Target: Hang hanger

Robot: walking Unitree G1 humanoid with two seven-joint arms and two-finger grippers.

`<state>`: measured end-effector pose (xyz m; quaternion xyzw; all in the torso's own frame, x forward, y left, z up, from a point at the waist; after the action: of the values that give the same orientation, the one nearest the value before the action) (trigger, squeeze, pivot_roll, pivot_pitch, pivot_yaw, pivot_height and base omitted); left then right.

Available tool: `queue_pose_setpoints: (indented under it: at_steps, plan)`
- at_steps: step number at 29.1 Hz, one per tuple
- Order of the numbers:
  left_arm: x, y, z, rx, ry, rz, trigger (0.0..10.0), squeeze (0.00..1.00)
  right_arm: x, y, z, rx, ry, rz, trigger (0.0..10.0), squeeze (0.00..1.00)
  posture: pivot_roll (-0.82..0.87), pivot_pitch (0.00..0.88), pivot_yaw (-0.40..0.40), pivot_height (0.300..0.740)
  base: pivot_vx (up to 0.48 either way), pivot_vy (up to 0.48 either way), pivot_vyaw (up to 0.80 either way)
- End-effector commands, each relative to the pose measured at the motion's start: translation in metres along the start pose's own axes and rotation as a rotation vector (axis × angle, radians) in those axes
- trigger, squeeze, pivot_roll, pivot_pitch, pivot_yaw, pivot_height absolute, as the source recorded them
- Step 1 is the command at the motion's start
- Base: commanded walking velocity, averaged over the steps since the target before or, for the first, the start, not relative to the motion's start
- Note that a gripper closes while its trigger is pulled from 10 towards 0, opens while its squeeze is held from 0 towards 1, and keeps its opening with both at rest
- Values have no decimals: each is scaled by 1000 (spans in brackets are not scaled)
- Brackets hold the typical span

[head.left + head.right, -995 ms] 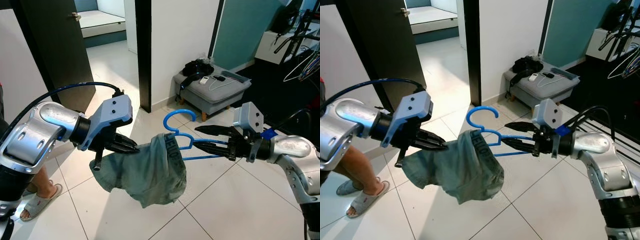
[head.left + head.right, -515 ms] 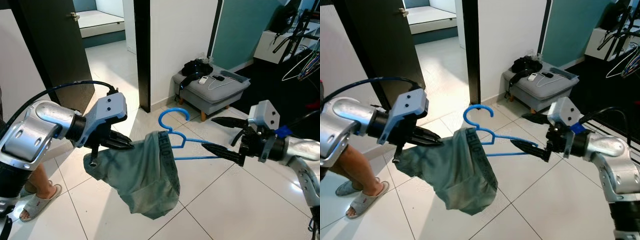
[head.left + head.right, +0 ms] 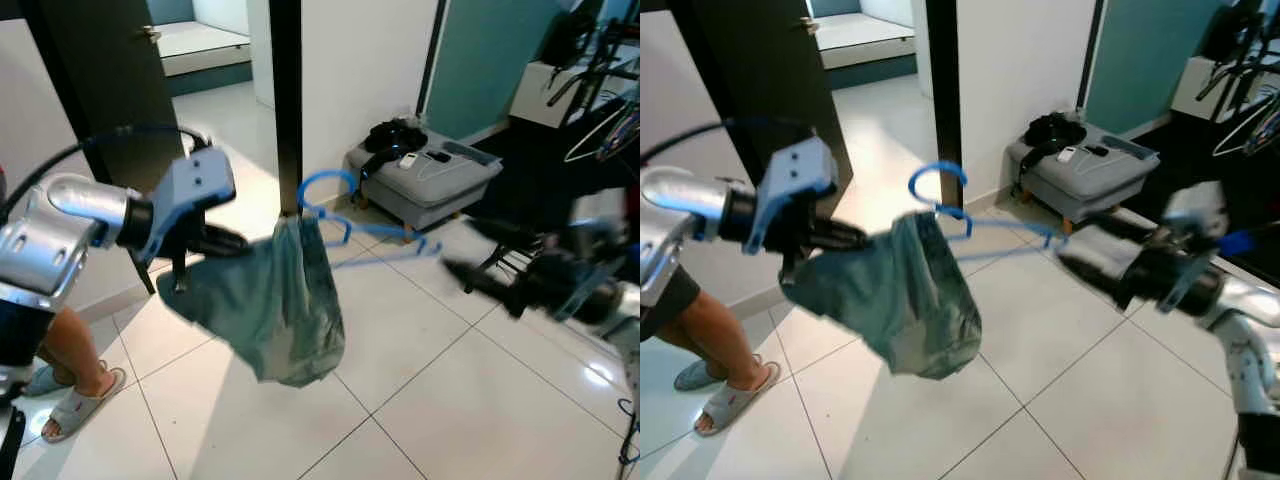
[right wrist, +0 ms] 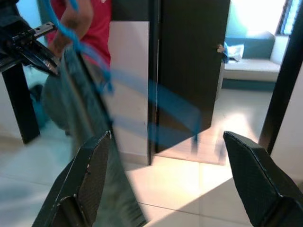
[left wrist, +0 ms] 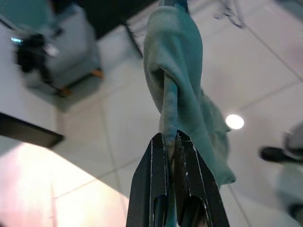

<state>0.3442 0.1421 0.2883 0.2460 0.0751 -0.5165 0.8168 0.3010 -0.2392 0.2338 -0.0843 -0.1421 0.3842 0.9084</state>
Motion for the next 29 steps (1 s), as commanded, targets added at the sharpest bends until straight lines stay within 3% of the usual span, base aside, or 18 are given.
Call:
queue_pose_setpoints:
  at_steps: [1, 6, 10, 12, 13, 14, 15, 16, 29]
  plan:
    - [-3, 7, 5, 12, -26, 32, 0, 0, -7, 6, -7, 76, -14, 5, 10000, 0, -44, 0, 6, 740, 0, 0, 0]
    - [-8, 11, 19, 40, -74, 30, 0, 0, -26, 16, -37, 204, 5, -85, 10000, 0, -42, 0, 17, 740, 0, 0, 0]
    - [-7, 11, 24, 58, -91, 22, 0, 0, -27, 18, -47, 229, 16, -126, 10000, 0, -39, 0, 20, 740, 0, 0, 0]
    - [-3, 7, 37, 85, -138, -10, 0, 0, -21, 20, -52, 270, -8, -159, 10000, 0, -38, 0, 20, 740, 0, 0, 0]
    - [-2, 6, 42, 98, -157, -17, 3216, 0, -19, 22, -54, 286, -18, -162, 10000, 0, -38, 0, 20, 740, 0, 0, 0]
    - [-2, 6, 42, 98, -157, -17, 3216, 0, -19, 22, -54, 286, -18, -162, 10000, 0, -38, 0, 20, 740, 0, 0, 0]
    - [-2, 5, 47, 99, -180, -23, 8824, 0, -16, 25, -56, 298, -23, -157, 10000, 0, -37, 0, 21, 740, 0, 0, 0]
    - [-3, 6, 53, 98, -209, -21, 10000, 0, -14, 29, -56, 313, -35, -146, 10000, 0, -36, 0, 23, 740, 0, 0, 0]
    - [-10, -7, 87, 122, -383, -76, 10000, 0, -1, 40, -58, 402, -65, -130, 10000, 0, -40, 0, 11, 740, 0, 0, 0]
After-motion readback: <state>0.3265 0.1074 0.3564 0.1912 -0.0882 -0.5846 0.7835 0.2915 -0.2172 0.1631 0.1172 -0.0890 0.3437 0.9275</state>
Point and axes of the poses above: a point about 5 cm out from each wrist's last joint towards the gripper, its own x axis pointing out of the wrist towards the gripper, its own z axis along the axis of the wrist's last joint, y = z × x, the point moved 5 cm from there along x, pointing out of the wrist towards the gripper, and after that the axes turned 13 degrees about -x, right-handed, at the moved point
